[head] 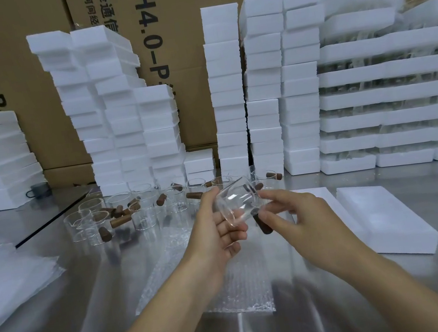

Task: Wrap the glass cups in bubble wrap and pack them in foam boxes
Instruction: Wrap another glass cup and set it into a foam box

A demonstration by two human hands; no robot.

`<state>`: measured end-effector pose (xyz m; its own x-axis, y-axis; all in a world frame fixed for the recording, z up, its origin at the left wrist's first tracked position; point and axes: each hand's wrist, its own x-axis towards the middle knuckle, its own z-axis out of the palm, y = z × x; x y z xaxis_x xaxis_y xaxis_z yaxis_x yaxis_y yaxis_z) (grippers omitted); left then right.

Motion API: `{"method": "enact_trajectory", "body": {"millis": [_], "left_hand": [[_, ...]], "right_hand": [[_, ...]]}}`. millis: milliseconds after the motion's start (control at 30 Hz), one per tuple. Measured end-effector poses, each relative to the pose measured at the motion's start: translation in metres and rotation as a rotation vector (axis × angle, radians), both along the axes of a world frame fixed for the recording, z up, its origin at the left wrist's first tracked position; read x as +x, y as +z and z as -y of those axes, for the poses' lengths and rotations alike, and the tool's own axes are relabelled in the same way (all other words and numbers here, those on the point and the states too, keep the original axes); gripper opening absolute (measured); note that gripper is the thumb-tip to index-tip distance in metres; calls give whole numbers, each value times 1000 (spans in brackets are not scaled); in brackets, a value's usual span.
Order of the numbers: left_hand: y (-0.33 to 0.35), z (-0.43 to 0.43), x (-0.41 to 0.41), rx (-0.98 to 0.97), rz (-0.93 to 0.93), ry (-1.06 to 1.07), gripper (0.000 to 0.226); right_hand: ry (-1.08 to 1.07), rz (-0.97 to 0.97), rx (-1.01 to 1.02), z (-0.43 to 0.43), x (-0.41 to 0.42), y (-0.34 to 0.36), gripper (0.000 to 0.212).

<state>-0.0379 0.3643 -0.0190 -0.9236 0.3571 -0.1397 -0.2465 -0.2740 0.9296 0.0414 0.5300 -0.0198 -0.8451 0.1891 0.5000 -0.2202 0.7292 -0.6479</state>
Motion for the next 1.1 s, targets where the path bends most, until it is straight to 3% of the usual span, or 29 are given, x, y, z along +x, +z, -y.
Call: {"method": "enact_trajectory", "body": {"millis": [100, 200, 267, 400, 467, 567, 633, 733, 867, 1100], "left_hand": [[2, 3, -6, -10, 24, -2, 67], [1, 5, -11, -19, 22, -22, 76], [1, 4, -12, -24, 13, -38, 82], [-2, 1, -9, -51, -74, -44, 77], [-7, 2, -4, -309, -323, 6, 69], [-25, 9, 1, -1112, -868, 29, 54], [-32, 10, 2, -1321, -989, -7, 44], [-30, 11, -1, -1262, -1000, -12, 29], [-24, 16, -6, -1164, -974, 90, 29], [-12, 21, -16, -810, -925, 319, 30]], "right_hand": [[71, 65, 24, 2, 3, 5, 17], [163, 108, -21, 4, 7, 9, 25], [201, 114, -63, 5, 8, 10, 18], [143, -4, -148, 4, 6, 11, 22], [75, -70, -300, -1, 6, 14, 29], [12, -91, -543, -7, 7, 18, 23], [-23, -76, -635, -9, 6, 18, 23], [-53, -16, -689, -9, 6, 17, 24], [4, 176, -627, -9, 7, 17, 27], [76, 391, -497, -4, 9, 15, 27]]}}
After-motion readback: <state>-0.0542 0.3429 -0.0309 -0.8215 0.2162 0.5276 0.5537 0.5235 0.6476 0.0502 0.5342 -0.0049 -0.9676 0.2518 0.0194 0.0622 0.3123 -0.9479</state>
